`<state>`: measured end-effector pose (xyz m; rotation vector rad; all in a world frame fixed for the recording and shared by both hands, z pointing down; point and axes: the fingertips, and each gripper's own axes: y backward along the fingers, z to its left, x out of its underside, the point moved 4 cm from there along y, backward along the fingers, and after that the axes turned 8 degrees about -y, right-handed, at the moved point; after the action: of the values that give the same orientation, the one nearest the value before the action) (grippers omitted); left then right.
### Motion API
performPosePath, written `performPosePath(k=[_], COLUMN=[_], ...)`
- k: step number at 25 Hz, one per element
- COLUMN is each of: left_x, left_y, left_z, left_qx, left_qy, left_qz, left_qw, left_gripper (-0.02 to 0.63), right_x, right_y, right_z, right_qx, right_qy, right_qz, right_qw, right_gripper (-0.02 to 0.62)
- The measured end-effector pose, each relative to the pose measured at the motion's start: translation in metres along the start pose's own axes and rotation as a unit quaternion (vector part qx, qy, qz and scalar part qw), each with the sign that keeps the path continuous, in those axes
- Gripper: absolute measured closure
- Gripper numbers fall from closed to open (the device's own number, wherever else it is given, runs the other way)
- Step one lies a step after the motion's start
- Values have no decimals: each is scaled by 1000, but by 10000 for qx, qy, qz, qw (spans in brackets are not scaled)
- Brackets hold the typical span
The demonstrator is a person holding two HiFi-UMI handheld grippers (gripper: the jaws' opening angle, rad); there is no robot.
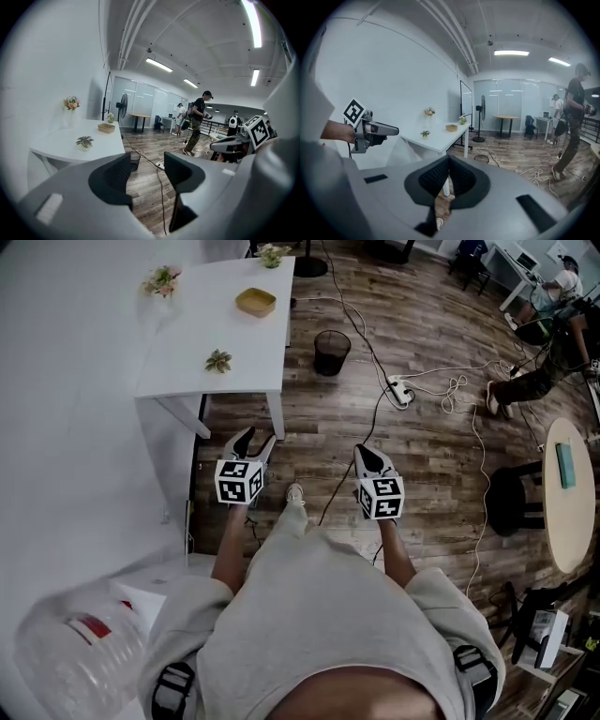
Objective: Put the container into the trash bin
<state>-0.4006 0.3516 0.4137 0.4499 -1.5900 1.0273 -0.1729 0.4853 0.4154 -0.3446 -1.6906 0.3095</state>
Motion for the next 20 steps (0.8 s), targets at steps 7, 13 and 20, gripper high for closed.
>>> performPosePath(k=[7,13,20], left_x=[-26,-39,-62], left_y=[-56,-104,-152], left_z=[48,92,126], left_qx=[104,214,313], left_qy=[4,44,-22], left_qz=[33,89,70], left_qw=[9999,9997,9995], left_gripper=[376,376,376], right_x=[-31,-53,-78], right_y=[-63,-120,-167], right_z=[-15,-26,-41], right_qx=[64,127,207], right_qy=[-9,-21,-25], right_qz=[99,194,175], right_qw=[9999,9997,9996], right_gripper=[581,581,581])
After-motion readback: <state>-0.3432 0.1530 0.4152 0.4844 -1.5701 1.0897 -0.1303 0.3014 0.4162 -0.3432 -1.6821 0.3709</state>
